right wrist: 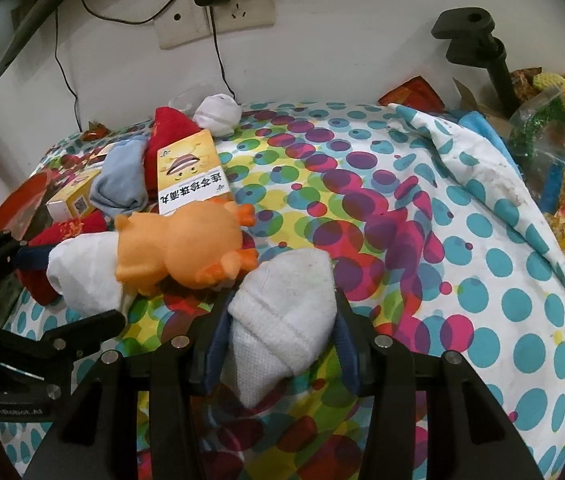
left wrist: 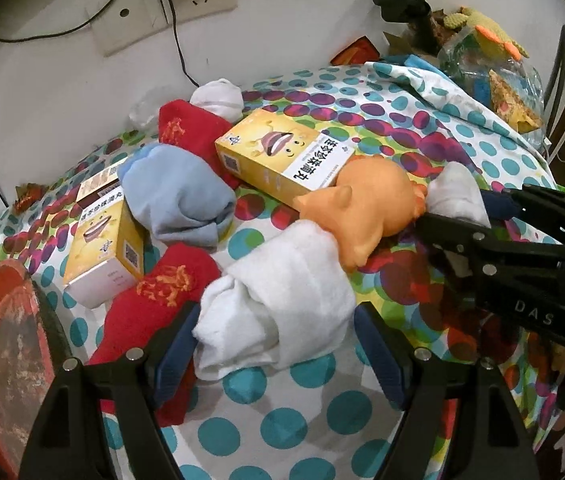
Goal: Organize objects
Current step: 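Grasp the white sock with the left gripper while the right gripper grasps another white sock, then carry the white sock with the left gripper over the red tray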
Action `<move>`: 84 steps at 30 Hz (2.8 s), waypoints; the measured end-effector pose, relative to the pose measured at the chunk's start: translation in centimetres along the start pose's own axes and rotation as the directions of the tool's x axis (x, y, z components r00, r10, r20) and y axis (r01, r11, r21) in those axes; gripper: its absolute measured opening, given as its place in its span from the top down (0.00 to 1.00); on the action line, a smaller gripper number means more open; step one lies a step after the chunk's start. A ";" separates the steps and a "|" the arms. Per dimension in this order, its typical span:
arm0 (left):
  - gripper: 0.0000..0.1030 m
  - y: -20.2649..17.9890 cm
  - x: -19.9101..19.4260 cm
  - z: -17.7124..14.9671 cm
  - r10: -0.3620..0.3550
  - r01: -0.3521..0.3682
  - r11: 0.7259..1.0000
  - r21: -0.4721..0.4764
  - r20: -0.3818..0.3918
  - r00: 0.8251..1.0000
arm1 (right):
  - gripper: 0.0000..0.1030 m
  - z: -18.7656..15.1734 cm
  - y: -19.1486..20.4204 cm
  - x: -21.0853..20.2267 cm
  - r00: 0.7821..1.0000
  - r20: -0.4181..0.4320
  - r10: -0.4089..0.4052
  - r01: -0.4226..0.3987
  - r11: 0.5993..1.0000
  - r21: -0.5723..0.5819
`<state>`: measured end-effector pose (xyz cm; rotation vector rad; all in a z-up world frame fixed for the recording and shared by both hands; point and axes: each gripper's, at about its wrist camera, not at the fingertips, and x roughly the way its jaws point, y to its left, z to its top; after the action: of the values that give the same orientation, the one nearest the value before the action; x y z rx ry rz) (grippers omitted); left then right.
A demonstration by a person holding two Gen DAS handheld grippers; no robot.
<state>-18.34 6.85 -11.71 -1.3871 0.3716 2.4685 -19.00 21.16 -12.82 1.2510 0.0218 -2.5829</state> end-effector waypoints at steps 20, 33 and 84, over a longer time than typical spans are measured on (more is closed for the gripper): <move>0.61 0.8 -0.3 -0.6 -0.062 0.062 0.997 0.041 0.005 0.998 | 0.56 0.0 -0.3 0.0 1.000 0.003 0.005 -0.005 1.000 0.017; 0.62 0.7 -3.1 -0.8 -0.148 0.147 0.989 0.025 0.028 0.989 | 0.55 0.1 -0.3 0.2 1.000 0.003 -0.005 0.005 1.000 0.025; 0.61 24.7 -11.7 -11.2 0.222 -0.217 0.857 -0.467 -0.045 0.974 | 0.61 0.3 0.7 0.5 0.995 -0.008 -0.102 0.102 0.995 -0.016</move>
<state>-12.83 -21.46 -5.28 -1.5809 -0.0953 2.8876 -19.36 20.36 -12.89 1.2878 0.1102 -2.6579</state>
